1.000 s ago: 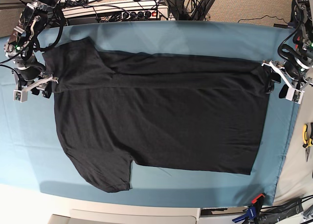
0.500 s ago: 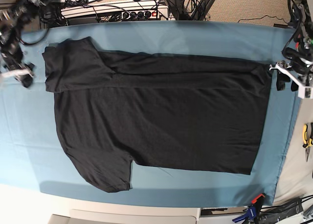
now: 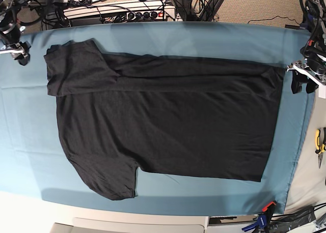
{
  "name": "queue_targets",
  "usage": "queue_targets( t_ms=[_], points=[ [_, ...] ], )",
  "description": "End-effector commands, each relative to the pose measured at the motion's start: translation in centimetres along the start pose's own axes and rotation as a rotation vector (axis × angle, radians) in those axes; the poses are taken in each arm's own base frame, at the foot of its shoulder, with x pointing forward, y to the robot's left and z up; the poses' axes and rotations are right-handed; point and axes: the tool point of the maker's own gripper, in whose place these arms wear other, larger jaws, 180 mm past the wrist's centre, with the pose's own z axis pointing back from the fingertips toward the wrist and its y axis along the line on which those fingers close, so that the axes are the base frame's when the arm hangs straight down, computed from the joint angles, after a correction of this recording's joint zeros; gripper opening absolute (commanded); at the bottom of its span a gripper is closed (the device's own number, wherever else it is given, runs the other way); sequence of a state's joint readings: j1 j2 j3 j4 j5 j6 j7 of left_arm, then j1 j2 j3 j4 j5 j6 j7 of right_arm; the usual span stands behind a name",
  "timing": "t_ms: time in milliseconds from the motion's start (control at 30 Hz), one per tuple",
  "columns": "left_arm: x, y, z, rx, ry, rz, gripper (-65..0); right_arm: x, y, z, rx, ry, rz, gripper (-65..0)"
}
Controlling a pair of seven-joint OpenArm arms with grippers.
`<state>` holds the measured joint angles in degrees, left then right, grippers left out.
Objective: Fold the T-shirt properly
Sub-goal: 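Release and regrasp the folded shoulder edge with both grippers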
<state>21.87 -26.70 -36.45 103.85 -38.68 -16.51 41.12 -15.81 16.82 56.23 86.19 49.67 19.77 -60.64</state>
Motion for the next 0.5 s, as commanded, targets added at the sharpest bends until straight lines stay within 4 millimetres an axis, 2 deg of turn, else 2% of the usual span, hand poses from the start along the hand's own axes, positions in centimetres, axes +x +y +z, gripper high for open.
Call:
queue_targets(
  t_ms=[0,200,300,467],
  points=[
    [1.6,0.2,0.3,0.000,-0.045,-0.019,-32.8,0.8,0.2,-0.3,0.020,-0.018,-0.005,-37.1],
    [1.6,0.2,0.3,0.001,-0.045,-0.019,-32.8,-3.5,3.4,-3.9,0.189,0.137,-0.088,-37.1],
    [1.6,0.2,0.3,0.002,-0.045,-0.020,-32.8,-4.8,5.0,-4.5,0.236,0.194,-0.060,-37.1],
    [1.5,0.3,0.3,0.003,-0.043,-0.021,-32.8,-7.0,6.2,-4.7,0.261,0.293,-0.026,-37.1]
  ],
)
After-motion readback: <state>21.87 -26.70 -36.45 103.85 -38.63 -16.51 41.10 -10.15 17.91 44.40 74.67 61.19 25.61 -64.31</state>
